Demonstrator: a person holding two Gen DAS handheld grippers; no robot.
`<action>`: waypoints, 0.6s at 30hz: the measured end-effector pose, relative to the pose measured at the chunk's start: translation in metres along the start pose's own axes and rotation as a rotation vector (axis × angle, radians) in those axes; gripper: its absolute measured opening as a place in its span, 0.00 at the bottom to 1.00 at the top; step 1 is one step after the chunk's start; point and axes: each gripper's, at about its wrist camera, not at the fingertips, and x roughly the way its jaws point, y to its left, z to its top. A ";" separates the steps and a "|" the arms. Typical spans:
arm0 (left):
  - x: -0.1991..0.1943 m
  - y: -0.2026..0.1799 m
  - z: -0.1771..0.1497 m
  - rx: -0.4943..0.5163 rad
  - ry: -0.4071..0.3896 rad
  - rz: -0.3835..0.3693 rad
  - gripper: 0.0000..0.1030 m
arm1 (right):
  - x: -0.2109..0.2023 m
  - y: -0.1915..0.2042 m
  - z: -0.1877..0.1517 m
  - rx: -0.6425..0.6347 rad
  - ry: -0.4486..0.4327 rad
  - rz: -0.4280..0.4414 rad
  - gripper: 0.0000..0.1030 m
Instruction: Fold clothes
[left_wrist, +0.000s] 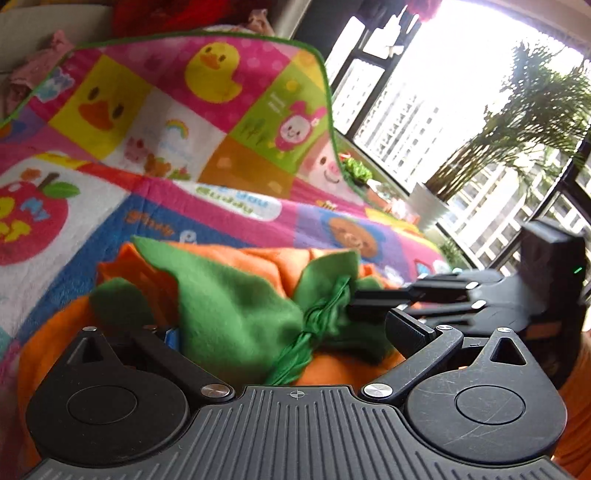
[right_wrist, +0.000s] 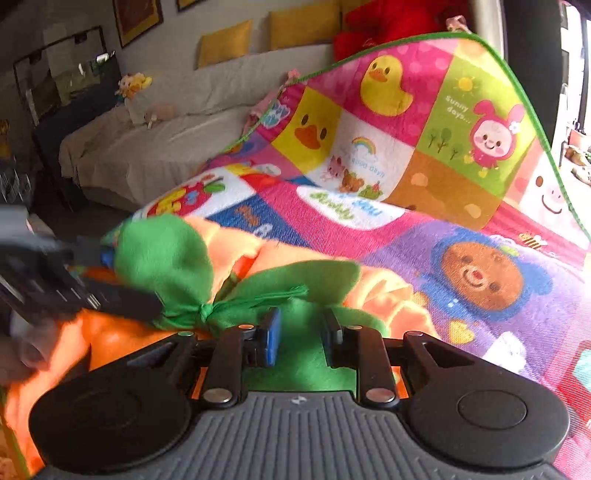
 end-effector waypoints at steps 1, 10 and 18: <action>0.009 0.005 -0.005 -0.014 0.025 0.019 1.00 | -0.008 -0.010 0.006 0.045 -0.023 0.005 0.28; 0.011 0.006 -0.019 0.058 -0.004 0.024 1.00 | 0.030 -0.092 0.017 0.540 0.076 0.114 0.30; 0.009 0.004 -0.023 0.084 -0.019 0.026 1.00 | 0.091 -0.084 0.028 0.605 0.102 0.175 0.35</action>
